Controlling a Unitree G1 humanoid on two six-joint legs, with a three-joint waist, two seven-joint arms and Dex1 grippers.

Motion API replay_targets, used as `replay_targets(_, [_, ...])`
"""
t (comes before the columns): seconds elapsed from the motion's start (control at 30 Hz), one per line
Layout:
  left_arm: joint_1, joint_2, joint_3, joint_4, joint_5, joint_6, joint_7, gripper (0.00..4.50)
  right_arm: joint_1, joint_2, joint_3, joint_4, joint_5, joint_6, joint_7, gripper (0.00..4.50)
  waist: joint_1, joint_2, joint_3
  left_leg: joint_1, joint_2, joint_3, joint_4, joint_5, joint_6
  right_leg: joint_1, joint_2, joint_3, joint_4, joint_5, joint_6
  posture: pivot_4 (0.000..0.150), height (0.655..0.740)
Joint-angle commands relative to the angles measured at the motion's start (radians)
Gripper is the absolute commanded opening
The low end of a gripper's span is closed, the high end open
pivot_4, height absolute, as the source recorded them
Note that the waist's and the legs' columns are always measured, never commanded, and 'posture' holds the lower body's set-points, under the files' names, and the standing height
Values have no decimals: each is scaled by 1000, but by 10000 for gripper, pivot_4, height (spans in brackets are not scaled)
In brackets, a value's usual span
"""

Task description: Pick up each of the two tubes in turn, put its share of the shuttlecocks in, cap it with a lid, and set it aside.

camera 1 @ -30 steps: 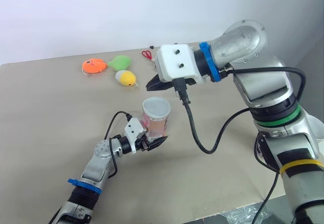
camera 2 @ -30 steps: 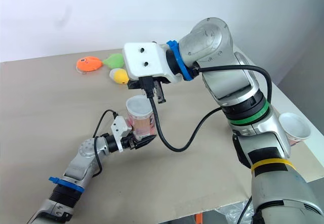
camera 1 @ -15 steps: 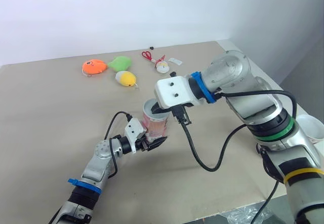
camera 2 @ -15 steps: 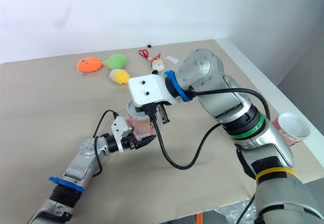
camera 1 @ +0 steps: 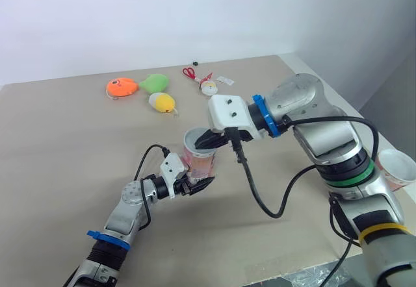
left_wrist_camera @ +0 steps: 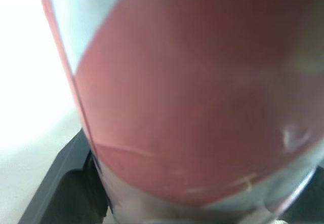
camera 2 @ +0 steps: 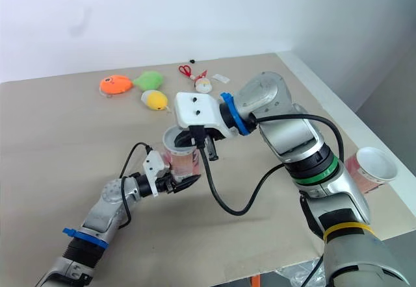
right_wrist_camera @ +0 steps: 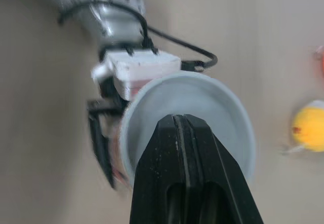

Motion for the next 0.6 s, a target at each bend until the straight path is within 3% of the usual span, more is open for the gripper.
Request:
replay_targets(0.03, [17, 13, -2, 24, 8, 32, 2, 33438, -27, 17, -199, -23, 146, 49, -74, 319, 1, 0, 2, -2, 0, -1, 0, 0, 0, -1, 0, -1, 0, 0, 0, 1500, 7400])
replay_targets(0.07, [17, 14, -1, 22, 7, 34, 1, 33438, -26, 22, -232, -32, 175, 60, -98, 319, 1, 0, 2, -3, 0, -2, 0, 0, 0, -2, 0, -1, 0, 0, -1, 1500, 7400])
replay_targets(0.17, [17, 20, 1, 15, 2, 41, -5, 33438, -11, 16, -308, -71, 255, 116, -156, 9220, 1, 0, 3, -3, 0, -2, 0, 0, 0, -2, 0, -1, 0, 0, -2, 1500, 7400])
replay_targets(0.23, [20, 33, 5, 0, -8, 51, -18, 33438, 30, 9, -397, -138, 334, 193, -225, 19287, 1, -1, 4, -4, 0, -3, 0, 0, 0, -2, 0, -1, 0, 0, -1, 1500, 7400])
replay_targets(0.33, [26, 64, 21, -27, -29, 74, -47, 44886, 171, -7, -455, -275, 395, 254, -312, 32874, -1, -3, 5, -4, 1, -3, -1, 0, 0, -2, 2, -1, 0, -1, -1, 1500, 7400])
replay_targets(0.37, [28, 80, 22, -38, -34, 81, -61, 45000, 232, -7, -461, -315, 404, 259, -342, 33792, -1, -3, 5, -4, 1, -3, -1, 0, 0, -2, 2, -1, 0, -2, 0, 1500, 7400])
replay_targets(0.4, [31, 97, 23, -47, -37, 86, -74, 45000, 288, -7, -464, -349, 415, 260, -366, 40557, -3, -3, 5, -4, 1, -3, -3, 0, 0, -2, 3, 0, 0, -3, 0, 1500, 7400])
replay_targets(0.43, [33, 115, 27, -56, -43, 90, -89, 45000, 340, -7, -461, -381, 420, 254, -387, 44205, -3, -3, 5, -4, 1, -3, -3, 0, 0, -3, 3, 0, 0, -3, -1, 1500, 7400])
replay_targets(0.6, [30, 248, 80, -69, -91, 98, -194, 45000, 568, -5, -391, -454, 370, 155, -478, 44205, -12, -3, 6, -4, 3, -2, -8, 0, 0, -6, 7, 2, 0, -4, -3, 1500, 7400])
